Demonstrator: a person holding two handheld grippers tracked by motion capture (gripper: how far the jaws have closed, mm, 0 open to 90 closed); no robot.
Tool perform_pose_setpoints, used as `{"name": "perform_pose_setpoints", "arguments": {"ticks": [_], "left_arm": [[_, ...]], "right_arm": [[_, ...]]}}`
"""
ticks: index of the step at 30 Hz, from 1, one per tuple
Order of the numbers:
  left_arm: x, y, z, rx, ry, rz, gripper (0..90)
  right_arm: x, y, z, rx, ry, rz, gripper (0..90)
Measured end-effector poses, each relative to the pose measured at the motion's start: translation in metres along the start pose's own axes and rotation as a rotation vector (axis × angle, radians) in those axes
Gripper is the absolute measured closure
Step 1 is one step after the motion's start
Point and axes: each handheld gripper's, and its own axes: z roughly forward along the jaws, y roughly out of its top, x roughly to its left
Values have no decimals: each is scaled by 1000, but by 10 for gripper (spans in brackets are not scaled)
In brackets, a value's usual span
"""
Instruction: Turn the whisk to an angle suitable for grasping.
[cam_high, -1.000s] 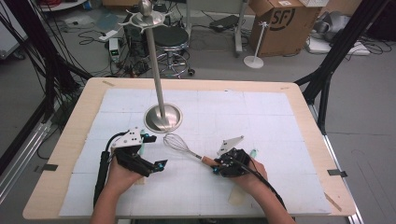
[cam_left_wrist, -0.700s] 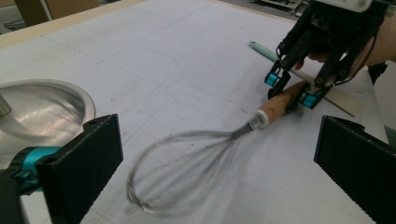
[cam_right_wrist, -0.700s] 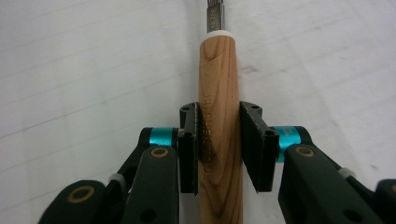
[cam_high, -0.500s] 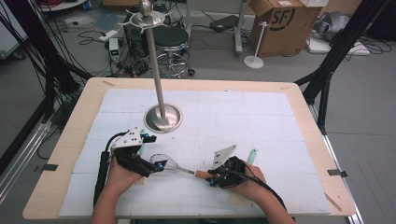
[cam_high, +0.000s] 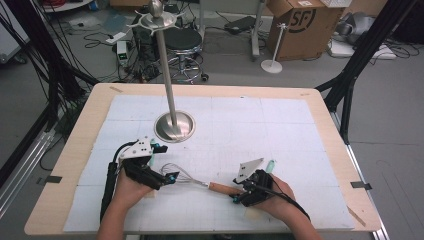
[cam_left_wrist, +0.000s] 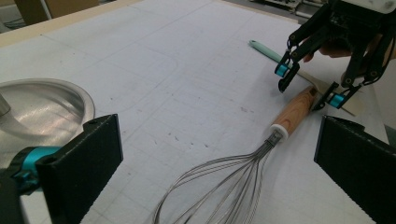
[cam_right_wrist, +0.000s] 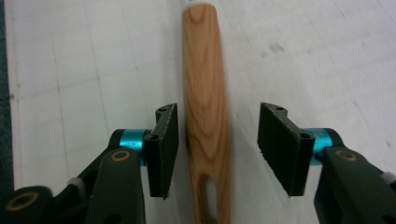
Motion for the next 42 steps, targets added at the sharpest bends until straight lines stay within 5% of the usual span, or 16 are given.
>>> {"name": "perform_pose_setpoints", "arguments": {"ticks": [4, 12, 24, 42], "left_arm": [[0, 0, 0, -2, -2, 0, 17], [0, 0, 0, -1, -2, 0, 17], [0, 0, 1, 3, -3, 0, 17], [0, 0, 3, 11, -6, 4, 17]], "right_arm": [[-4, -7, -4, -6, -7, 26, 456], [-15, -7, -4, -15, -111, 53, 461], [-51, -10, 4, -86, -113, 207, 457], [-74, -15, 6, -120, -223, 319, 445]]}}
